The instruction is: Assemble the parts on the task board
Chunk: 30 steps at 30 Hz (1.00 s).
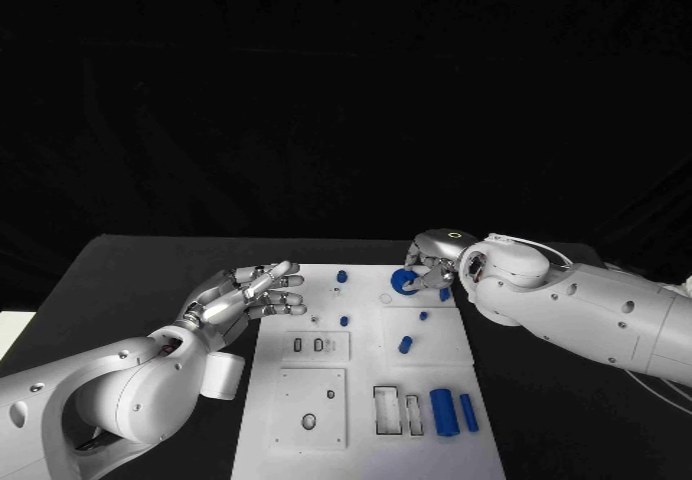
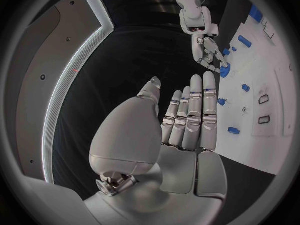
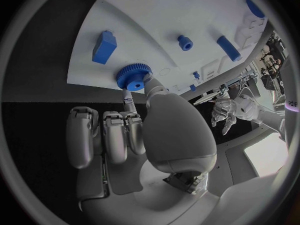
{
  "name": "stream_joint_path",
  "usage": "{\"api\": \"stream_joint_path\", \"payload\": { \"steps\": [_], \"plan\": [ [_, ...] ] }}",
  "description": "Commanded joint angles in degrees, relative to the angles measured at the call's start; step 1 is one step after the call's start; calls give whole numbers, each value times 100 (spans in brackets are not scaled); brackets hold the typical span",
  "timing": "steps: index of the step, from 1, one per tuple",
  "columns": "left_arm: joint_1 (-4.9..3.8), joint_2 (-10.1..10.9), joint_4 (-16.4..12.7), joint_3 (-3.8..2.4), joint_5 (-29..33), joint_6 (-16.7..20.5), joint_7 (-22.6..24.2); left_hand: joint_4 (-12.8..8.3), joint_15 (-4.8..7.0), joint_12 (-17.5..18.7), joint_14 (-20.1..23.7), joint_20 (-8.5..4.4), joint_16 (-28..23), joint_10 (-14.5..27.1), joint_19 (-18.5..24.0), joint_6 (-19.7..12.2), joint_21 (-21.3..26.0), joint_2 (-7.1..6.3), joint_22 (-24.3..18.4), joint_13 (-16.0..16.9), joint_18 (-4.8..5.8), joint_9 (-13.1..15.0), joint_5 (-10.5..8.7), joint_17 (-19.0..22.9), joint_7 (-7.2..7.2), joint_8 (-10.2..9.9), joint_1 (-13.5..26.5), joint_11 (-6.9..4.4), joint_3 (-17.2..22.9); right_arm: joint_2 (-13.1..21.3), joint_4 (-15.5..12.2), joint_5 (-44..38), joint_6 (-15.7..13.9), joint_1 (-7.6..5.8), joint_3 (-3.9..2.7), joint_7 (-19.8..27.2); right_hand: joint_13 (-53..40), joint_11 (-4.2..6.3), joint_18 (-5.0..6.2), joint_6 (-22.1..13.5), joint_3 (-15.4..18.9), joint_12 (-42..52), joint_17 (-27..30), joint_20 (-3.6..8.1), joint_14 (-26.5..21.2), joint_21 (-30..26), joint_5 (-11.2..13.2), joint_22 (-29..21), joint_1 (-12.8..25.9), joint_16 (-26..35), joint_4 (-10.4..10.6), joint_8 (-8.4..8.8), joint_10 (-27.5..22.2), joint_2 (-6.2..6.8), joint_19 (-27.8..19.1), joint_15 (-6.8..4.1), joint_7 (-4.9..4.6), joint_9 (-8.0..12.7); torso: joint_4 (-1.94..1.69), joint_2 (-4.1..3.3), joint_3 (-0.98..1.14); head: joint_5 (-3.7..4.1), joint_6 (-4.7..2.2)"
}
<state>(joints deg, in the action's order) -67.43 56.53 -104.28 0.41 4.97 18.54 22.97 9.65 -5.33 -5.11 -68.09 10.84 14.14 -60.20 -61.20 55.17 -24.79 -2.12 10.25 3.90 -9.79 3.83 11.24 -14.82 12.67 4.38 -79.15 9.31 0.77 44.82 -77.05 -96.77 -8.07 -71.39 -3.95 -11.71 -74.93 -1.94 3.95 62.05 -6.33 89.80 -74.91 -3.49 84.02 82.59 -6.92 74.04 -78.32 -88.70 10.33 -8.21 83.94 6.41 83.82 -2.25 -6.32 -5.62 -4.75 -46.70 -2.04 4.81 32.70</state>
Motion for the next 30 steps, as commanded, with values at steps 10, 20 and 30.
{"api": "stream_joint_path", "payload": {
  "steps": [10, 20, 30],
  "plan": [
    [-5, -21, -2, -4, 8, -133, 2, -51, -6, 31, 46, 16, -32, 31, 24, -5, -12, 61, -10, -3, -52, -2, -31, -16, 36, -30, -31, 4, 11, 1, -249, -740, -559, 98, 33, -208, -1507, 145, -107, 257, -519, 20, -1350, 116, 565, 94, -537, 137, -149, -72, -228, -63, 606, -119, 160, -128, 114, -68, -3, 0, -1, 5, -11],
    [-4, -30, 20, -4, 8, -139, 5, -51, -6, 31, 46, 16, -32, 31, 24, -5, -12, 61, -10, -3, -52, -2, -31, -16, 36, -30, -31, 4, 11, -136, -674, -1048, -1308, 91, 35, -273, -1507, 133, -109, 232, -761, 20, -1345, 112, 564, 98, -909, 149, 30, -69, -283, 22, 606, -43, 163, -117, 96, -55, -5, -2, -12, -25, -18],
    [-4, -48, 22, -4, 8, -154, 5, -51, -6, 31, 46, 16, -32, 31, 24, -5, -12, 61, -10, -3, -52, -2, -31, -16, 36, -30, -31, 4, 11, -684, -668, -1305, -1370, 121, 129, -214, -1507, 131, -106, 244, -828, 20, -1345, 110, 564, 91, -890, 135, 75, -69, -308, 35, 606, -16, 157, -116, 93, -57, -21, -2, -10, -41, 4]
  ]
}}
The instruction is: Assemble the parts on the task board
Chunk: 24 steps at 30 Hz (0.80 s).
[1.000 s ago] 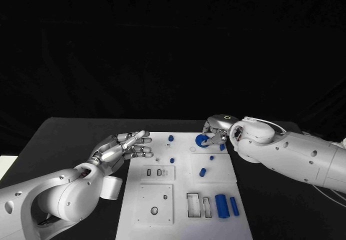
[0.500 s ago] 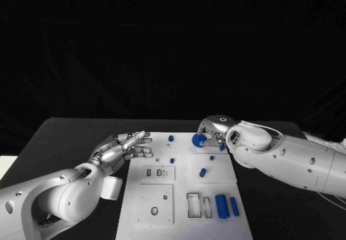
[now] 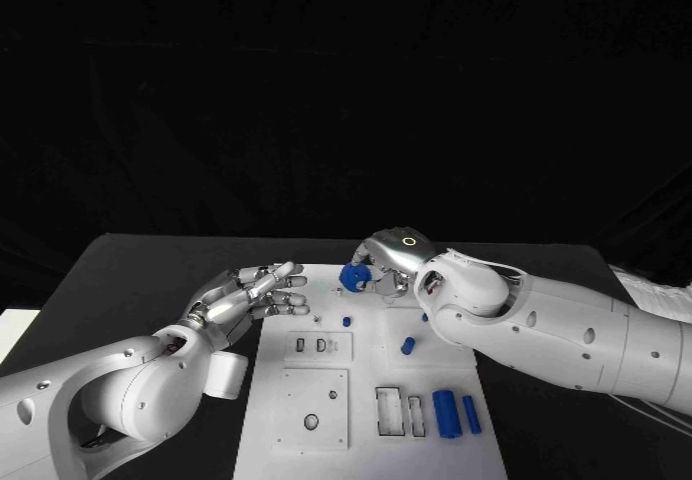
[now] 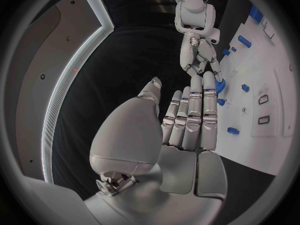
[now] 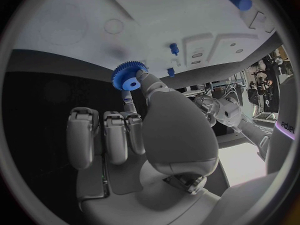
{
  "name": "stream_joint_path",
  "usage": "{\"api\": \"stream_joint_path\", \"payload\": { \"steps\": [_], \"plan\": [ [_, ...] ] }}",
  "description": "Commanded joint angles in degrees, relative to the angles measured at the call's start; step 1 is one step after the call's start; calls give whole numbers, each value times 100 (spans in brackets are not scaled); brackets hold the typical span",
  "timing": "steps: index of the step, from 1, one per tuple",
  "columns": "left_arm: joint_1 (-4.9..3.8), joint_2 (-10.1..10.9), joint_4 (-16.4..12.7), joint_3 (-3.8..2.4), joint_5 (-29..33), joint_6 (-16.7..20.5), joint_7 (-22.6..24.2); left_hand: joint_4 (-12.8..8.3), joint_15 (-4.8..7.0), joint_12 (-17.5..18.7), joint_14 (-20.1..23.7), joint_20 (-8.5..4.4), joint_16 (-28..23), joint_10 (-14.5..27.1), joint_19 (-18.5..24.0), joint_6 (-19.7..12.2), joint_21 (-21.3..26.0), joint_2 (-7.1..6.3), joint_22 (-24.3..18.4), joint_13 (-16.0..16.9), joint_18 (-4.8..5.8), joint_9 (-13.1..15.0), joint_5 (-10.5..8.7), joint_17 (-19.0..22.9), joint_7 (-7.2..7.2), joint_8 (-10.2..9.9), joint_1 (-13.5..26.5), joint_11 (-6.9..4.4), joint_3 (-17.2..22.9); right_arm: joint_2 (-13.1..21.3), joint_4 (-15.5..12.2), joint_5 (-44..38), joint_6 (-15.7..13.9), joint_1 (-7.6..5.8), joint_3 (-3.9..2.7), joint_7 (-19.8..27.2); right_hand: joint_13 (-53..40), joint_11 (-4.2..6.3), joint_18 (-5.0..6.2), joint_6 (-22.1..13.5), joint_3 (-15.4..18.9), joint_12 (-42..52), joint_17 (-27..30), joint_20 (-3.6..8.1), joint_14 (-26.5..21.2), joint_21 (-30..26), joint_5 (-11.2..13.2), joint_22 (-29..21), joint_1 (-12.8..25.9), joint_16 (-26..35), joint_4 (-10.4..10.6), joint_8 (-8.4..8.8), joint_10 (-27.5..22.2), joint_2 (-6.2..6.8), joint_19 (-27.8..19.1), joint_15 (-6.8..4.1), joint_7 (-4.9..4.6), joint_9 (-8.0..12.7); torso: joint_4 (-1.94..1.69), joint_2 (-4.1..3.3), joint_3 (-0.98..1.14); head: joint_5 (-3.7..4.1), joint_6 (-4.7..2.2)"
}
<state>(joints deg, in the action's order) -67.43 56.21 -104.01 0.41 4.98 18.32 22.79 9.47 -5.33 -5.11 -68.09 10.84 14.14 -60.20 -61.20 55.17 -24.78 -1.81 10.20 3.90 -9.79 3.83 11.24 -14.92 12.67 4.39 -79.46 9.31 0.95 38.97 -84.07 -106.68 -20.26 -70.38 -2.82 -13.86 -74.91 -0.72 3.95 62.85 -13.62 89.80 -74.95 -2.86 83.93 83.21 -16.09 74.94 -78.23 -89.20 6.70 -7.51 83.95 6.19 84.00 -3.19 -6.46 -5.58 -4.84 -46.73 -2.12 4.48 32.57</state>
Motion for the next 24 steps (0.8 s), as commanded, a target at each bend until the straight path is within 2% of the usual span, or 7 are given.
{"api": "stream_joint_path", "payload": {
  "steps": [1, 7, 11, 24],
  "plan": [
    [-5, -18, -4, -4, 7, -132, 23, -33, -6, 30, 46, 16, -32, 31, 24, -5, -12, 30, -5, -3, -52, -2, -31, -5, 36, -30, 0, 4, -7, -139, 49, -322, -142, 27, 23, 4, -1509, 8, -107, 164, -101, 20, -1342, 47, 573, 28, 30, 45, 67, -19, 53, -34, 605, 6, 139, -23, 108, -62, -15, 1, -2, -7, 16],
    [-5, -23, 6, -4, 7, -135, 21, -33, -6, 30, 46, 16, -32, 31, 24, -5, -12, 30, -5, -3, -52, -2, -31, -5, 36, -30, 0, 4, -7, -378, 183, -334, -11, 78, 69, 30, -1509, 6, -107, 168, -141, 20, -1334, 45, 571, 28, 113, 48, 114, -16, 34, -21, 605, 27, 139, -20, 105, -63, -12, 0, -6, -37, 28],
    [-5, -25, 8, -4, 7, -134, 19, -45, -6, 32, 50, 18, -35, 29, 28, -3, -14, 45, -6, -1, -53, -1, -31, -12, 37, -30, -13, 4, 1, -473, 264, -318, 103, 110, 89, 61, -1509, 3, -107, 167, -164, 20, -1331, 43, 571, 27, 169, 49, 142, -15, 21, -11, 605, 39, 138, -18, 102, -63, 2, -3, 0, -46, 36],
    [-5, -32, 9, -4, 7, -136, 18, -45, -6, 32, 50, 18, -35, 29, 28, -3, -14, 45, -6, -1, -53, -1, -31, -12, 37, -30, -13, 4, 1, -595, 434, -330, 458, 159, 112, -14, -1509, -20, -103, 116, -205, 20, -1308, 31, 566, 13, 317, 23, 255, -5, 5, 46, 605, 74, 128, -1, 74, -51, 9, -2, 5, -53, 45]
  ]
}}
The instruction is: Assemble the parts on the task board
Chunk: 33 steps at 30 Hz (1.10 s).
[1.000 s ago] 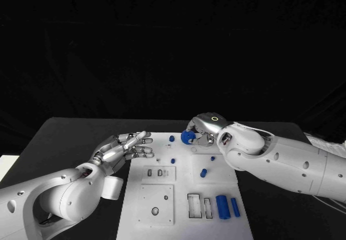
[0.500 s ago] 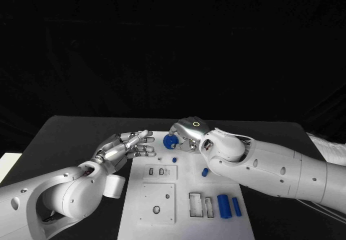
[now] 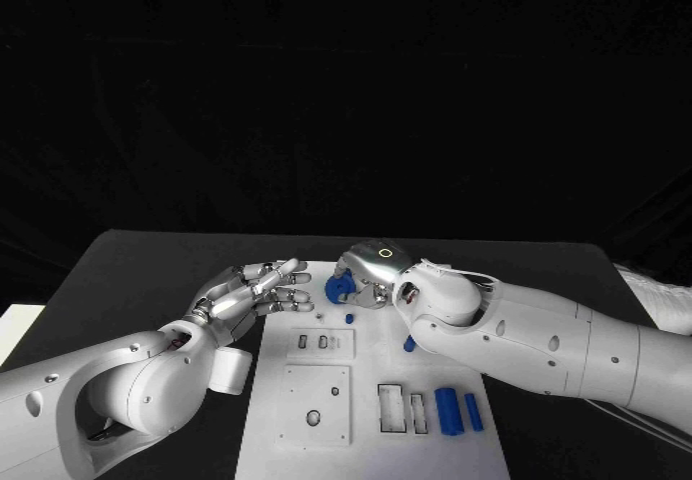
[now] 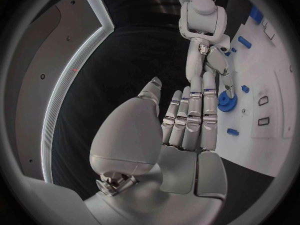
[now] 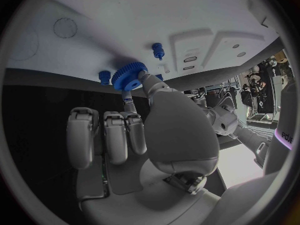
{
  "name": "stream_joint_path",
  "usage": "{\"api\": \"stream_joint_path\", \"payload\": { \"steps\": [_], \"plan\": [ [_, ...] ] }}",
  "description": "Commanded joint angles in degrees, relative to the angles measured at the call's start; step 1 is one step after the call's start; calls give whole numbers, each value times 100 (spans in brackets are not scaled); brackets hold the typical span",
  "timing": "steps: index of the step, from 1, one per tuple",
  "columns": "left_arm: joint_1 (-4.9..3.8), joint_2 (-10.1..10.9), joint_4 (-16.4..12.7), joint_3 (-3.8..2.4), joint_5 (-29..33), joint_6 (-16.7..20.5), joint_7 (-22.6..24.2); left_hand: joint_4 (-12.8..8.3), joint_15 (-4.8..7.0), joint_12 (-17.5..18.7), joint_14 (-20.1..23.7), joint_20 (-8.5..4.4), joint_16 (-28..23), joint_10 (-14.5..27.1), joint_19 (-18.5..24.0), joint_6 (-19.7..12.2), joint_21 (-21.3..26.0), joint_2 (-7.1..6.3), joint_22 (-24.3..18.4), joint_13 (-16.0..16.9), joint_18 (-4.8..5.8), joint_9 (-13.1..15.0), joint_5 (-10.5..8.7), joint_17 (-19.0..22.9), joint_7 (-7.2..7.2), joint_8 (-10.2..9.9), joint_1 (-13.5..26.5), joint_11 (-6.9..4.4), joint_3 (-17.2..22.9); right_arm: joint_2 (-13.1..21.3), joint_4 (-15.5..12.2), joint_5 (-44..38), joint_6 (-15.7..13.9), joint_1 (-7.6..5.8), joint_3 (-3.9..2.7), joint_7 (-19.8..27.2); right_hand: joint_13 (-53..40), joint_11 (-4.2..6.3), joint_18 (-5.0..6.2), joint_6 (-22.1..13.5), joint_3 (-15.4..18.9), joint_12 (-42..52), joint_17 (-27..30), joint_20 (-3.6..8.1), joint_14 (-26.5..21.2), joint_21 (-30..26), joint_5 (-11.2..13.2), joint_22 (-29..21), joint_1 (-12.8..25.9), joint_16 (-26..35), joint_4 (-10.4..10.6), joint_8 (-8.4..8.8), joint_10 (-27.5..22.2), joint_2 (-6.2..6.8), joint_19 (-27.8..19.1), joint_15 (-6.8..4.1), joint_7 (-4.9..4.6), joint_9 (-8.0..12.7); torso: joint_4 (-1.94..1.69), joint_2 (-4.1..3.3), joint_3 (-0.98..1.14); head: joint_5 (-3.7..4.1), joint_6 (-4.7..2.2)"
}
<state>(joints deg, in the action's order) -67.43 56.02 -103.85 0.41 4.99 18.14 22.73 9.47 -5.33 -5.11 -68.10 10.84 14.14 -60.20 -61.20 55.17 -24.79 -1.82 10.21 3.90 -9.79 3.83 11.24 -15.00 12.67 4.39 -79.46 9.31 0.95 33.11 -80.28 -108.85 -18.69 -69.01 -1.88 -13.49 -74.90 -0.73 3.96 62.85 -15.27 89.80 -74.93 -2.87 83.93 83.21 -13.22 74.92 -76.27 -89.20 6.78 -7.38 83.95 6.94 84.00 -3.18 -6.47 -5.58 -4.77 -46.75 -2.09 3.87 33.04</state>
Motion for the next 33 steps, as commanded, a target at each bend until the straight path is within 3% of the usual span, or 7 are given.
{"api": "stream_joint_path", "payload": {
  "steps": [1, 9, 15, 19, 21, 25, 33],
  "plan": [
    [-5, -13, -7, -4, 6, -118, 24, -45, -6, 32, 50, 18, -35, 29, 27, -3, -14, 45, -7, -1, -53, -1, -31, -5, 37, -30, -13, 4, 1, -15, 68, -138, 295, 23, 19, -82, -1510, -35, -100, 58, -48, 20, -1296, 25, 562, 3, 50, 7, 80, 0, -4, 71, 605, 8, 120, 8, 53, -37, 3, 0, 4, 7, -3],
    [-5, -16, -5, -4, 6, -119, 18, -45, -6, 32, 50, 18, -35, 29, 27, -3, -14, 45, -7, -1, -53, -1, -31, -5, 37, -30, -13, 4, 1, -45, 122, -239, 115, 25, 20, -308, -1429, -169, -93, -273, -61, -100, -1272, -75, 556, -24, 422, -35, 337, 11, 64, 339, 546, 78, 96, 124, -95, 40, 3, -3, 3, 22, -14],
    [-5, -18, -2, -4, 6, -125, 3, -52, -6, 34, 53, 19, -37, 27, 30, -2, -15, 50, -7, -1, -54, 0, -31, -9, 38, -31, -20, 4, 4, -54, 141, -240, 113, 24, 20, -393, -1356, -201, -89, -371, 2, -215, -1284, -122, 559, -30, 874, -42, 679, 8, 378, 381, 490, 46, 88, 158, -120, 56, 0, -2, 4, 37, -16],
    [-5, -17, -2, -4, 6, -125, -7, -54, -6, 34, 54, 19, -38, 27, 30, -2, -15, 50, -8, 0, -54, 0, -31, -10, 38, -31, -22, 4, 5, -56, 154, -156, 195, 23, 20, -347, -1336, -222, -86, -478, 118, -248, -1283, -135, 558, -36, 1018, -51, 1024, 9, 758, 387, 475, 73, 81, 173, -142, 78, 3, -1, 2, 42, -12],
    [-5, -17, -2, -4, 6, -123, -11, -91, -5, 38, 59, 19, -42, 26, 34, -2, -18, 47, -9, 1, -56, 1, -35, -20, 38, -33, -57, 4, 12, -58, 155, -103, 262, 23, 21, -309, -1333, -231, -86, -503, 277, -254, -1286, -141, 559, -38, 1017, -53, 1236, 8, 960, 381, 473, 97, 79, 176, -149, 85, 2, -1, 1, 45, -11],
    [-5, -17, -3, -4, 6, -119, -18, -100, -5, 39, 60, 19, -43, 25, 35, -2, -19, 46, -9, 1, -57, 1, -39, -23, 37, -33, -67, 4, 14, -62, 162, 26, 410, 22, 21, -260, -1358, -230, -94, -473, 975, -220, -1325, -139, 567, -14, 527, -4, 2016, -6, 1000, 366, 491, -135, 94, 171, -134, 87, 3, -2, 1, 47, -13],
    [-5, -14, -5, -4, 6, -105, -31, -108, -5, 40, 61, 19, -44, 25, 36, -2, -20, 46, -9, 1, -57, 1, -46, -26, 38, -34, -73, 4, 15, -44, 204, 286, 623, 20, 21, -251, -1390, -202, -106, -393, 1358, -174, -1379, -129, 579, 18, 500, 59, 2330, -28, 1000, 354, 515, -385, 115, 158, -110, 75, 2, -3, 2, 47, -10]
  ]
}}
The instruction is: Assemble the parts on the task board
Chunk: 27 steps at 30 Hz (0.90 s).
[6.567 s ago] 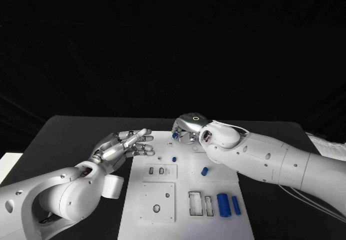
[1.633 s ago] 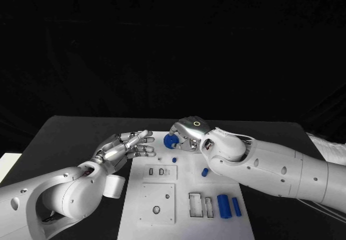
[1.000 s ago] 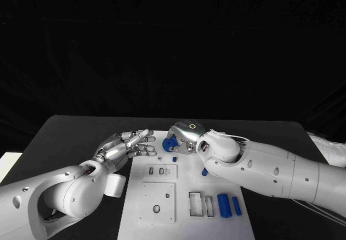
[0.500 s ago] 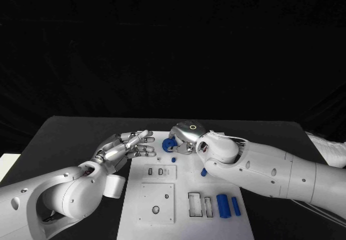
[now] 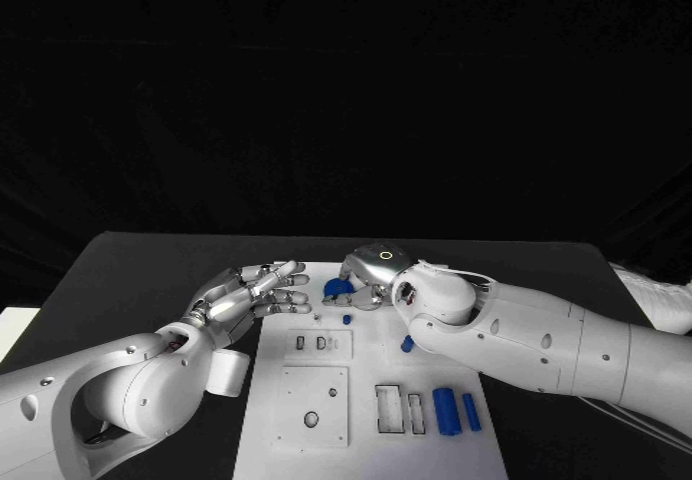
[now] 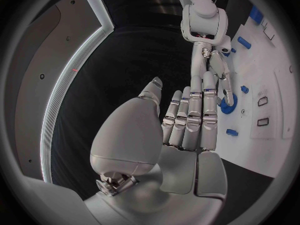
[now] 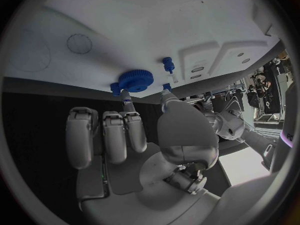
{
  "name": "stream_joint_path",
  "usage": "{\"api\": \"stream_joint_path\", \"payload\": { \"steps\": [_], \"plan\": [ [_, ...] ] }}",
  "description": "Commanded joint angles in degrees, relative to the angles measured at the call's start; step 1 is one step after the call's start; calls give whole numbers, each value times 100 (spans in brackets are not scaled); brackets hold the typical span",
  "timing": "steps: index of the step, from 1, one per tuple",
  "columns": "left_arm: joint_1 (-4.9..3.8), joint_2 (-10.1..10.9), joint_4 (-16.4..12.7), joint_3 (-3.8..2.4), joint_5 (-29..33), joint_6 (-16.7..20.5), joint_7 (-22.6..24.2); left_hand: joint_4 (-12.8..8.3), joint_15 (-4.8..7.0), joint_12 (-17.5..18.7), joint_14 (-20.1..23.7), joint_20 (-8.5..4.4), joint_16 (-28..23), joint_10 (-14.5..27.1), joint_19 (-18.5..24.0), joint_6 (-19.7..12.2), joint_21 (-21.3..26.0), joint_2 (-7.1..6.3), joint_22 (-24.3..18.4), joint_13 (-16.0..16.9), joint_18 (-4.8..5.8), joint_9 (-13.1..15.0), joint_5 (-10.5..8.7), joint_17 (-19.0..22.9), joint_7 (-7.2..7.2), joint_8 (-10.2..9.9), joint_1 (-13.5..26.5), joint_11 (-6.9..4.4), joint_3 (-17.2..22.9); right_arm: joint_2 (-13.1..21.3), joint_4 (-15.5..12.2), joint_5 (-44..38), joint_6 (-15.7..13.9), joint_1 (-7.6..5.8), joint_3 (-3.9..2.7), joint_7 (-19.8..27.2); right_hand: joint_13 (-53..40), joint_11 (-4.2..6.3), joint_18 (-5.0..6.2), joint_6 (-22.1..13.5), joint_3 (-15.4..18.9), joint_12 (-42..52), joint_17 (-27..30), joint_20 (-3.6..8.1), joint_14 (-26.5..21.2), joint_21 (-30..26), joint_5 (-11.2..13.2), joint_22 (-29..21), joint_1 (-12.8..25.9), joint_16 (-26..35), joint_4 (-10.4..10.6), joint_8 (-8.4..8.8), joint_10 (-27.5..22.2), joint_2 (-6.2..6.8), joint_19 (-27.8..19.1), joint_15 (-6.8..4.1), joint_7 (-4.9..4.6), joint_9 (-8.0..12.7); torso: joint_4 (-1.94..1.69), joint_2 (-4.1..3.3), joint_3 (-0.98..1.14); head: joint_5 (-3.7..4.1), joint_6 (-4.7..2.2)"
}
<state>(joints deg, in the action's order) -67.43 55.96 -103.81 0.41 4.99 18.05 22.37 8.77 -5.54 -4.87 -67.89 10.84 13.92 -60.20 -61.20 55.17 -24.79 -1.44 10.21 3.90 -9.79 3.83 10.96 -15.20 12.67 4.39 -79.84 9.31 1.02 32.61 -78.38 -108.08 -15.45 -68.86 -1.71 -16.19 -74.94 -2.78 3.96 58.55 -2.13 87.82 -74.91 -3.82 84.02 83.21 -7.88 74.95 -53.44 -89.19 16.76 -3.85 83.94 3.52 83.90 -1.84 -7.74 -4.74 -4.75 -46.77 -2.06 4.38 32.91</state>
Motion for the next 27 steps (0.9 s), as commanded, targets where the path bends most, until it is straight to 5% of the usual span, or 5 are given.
{"api": "stream_joint_path", "payload": {
  "steps": [1, 5, 16, 20, 27],
  "plan": [
    [-5, -8, -10, -4, 6, -95, 3, -38, 16, 17, 40, 20, -22, 25, 36, -2, -20, 8, -9, 1, -57, 1, -18, -5, 38, -34, -36, 4, 9, 10, 17, 238, 305, 5, 3, 19, -1387, 3, -107, 40, 52, 26, -1384, -33, 571, 19, -35, 59, 49, -30, 3, 1, 516, -52, 126, 23, 18, -10, 1, 0, 0, -3, 4],
    [-5, -8, -10, -4, 6, -94, 2, -39, 15, 18, 41, 20, -22, 26, 36, -3, -21, 10, -9, 1, -57, 1, -20, -6, 39, -35, -36, 4, 9, 31, 11, 277, 79, 5, 3, 4, -1392, 8, -111, 51, 133, 33, -1402, -29, 575, 31, -125, 82, 21, -37, -3, 6, 520, -149, 134, 19, 24, -10, 2, -1, 2, -7, 4],
    [-4, -1, 7, -4, 6, -106, -1, -39, 15, 18, 41, 20, -22, 26, 36, -3, -21, 10, -9, 1, -57, 1, -20, -6, 39, -35, -36, 4, 9, 530, -309, 862, -1685, 22, -35, 842, -1377, -13, -114, -18, 198, 2, -1392, -36, 572, 40, -330, 95, -842, -32, -172, 27, 508, -291, 132, 29, -2, 15, 15, 5, 6, 19, -25],
    [-4, 23, 5, -3, 6, -112, -4, -42, 15, 20, 42, 20, -23, 29, 37, -5, -22, 16, -10, 0, -57, 1, -23, -9, 40, -36, -38, 5, 12, 1122, -518, 2654, -1243, -34, -108, 1636, -1298, -40, -88, -91, -198, -139, -1278, -57, 545, -30, 338, -34, -2141, 18, -966, 21, 439, -213, 67, 51, -42, 38, 44, 9, 13, 38, -43],
    [-5, 65, 11, -3, 6, -114, 3, -44, 15, 21, 42, 20, -24, 29, 37, -5, -22, 19, -10, 0, -57, 1, -24, -10, 40, -36, -41, 5, 14, 1957, -517, 4133, -224, -113, -142, 2323, -1292, -69, -82, -131, -355, -155, -1250, -85, 539, -48, -116, -58, -2731, 33, -1572, 24, 428, 57, 45, 78, -80, 55, 106, 3, 41, 66, -72]
  ]
}}
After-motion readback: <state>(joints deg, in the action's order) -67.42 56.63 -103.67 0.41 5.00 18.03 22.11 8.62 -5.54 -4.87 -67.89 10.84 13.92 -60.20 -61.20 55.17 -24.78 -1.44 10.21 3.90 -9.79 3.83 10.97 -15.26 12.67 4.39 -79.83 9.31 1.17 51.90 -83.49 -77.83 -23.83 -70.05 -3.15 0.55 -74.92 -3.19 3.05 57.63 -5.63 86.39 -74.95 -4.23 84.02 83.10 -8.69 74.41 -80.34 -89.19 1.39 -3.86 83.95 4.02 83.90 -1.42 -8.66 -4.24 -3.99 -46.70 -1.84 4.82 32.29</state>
